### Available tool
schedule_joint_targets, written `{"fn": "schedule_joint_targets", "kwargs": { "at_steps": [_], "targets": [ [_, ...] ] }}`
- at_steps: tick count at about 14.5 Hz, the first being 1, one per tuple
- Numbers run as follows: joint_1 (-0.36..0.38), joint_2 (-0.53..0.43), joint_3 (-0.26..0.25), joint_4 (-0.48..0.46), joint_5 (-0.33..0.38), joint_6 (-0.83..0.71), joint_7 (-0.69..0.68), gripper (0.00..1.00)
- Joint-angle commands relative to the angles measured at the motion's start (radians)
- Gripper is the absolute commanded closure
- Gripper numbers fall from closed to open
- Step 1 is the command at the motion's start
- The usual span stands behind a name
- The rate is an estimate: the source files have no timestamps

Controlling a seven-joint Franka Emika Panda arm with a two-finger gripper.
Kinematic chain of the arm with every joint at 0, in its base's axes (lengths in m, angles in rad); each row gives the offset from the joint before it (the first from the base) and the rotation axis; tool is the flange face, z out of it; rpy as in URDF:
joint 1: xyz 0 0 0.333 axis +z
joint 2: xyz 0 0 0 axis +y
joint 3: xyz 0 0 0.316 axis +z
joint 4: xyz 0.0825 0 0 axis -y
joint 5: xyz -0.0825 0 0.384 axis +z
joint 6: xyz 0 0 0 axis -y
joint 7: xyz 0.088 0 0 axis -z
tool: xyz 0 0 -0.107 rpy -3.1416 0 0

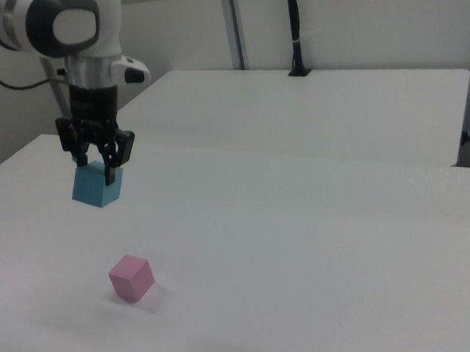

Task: Put blue cube on pink cube
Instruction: 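Lift the light-blue cube and carry it above the pink cube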

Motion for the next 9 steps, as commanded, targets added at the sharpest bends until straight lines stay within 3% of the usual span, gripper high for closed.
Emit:
{"fn": "schedule_joint_targets", "kwargs": {
  "at_steps": [1,5,9],
  "targets": [
    [0.009,-0.044,0.028,-0.161,-0.013,0.120,0.041,0.43],
    [0.008,-0.037,0.067,-0.274,-0.025,0.249,0.071,0.43],
    [0.008,-0.035,0.071,-0.330,-0.048,0.345,0.081,0.43]
  ]
}}
